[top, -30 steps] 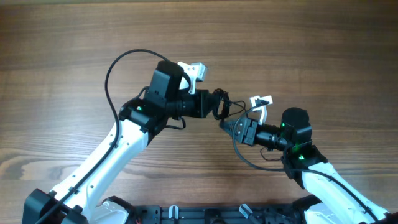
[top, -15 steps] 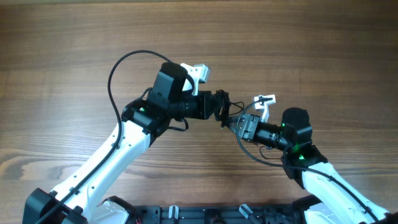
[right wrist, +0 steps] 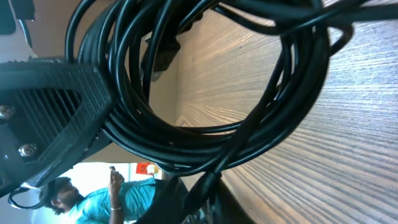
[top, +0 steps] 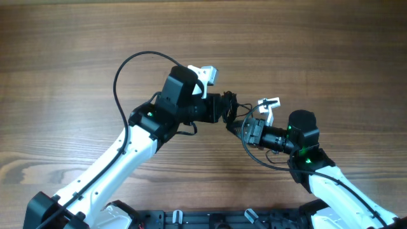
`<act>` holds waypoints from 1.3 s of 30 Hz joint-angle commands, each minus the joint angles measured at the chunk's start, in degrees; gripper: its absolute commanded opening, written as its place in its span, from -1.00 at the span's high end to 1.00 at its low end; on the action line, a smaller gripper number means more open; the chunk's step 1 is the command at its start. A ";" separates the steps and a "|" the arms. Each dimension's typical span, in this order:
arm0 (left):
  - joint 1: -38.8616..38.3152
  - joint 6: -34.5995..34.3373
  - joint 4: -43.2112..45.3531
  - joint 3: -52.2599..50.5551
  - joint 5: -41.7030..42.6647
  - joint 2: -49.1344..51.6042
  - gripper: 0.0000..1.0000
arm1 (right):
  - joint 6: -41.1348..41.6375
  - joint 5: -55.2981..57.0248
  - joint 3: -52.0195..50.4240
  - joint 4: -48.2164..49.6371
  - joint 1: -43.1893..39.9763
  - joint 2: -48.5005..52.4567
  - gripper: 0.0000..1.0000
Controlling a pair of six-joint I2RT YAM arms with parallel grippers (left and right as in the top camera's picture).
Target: Untangle cables
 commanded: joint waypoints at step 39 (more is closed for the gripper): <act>11.23 19.19 -5.97 0.37 23.78 -1.14 0.92 | -13.79 -11.52 -0.04 7.34 -13.29 4.72 -0.18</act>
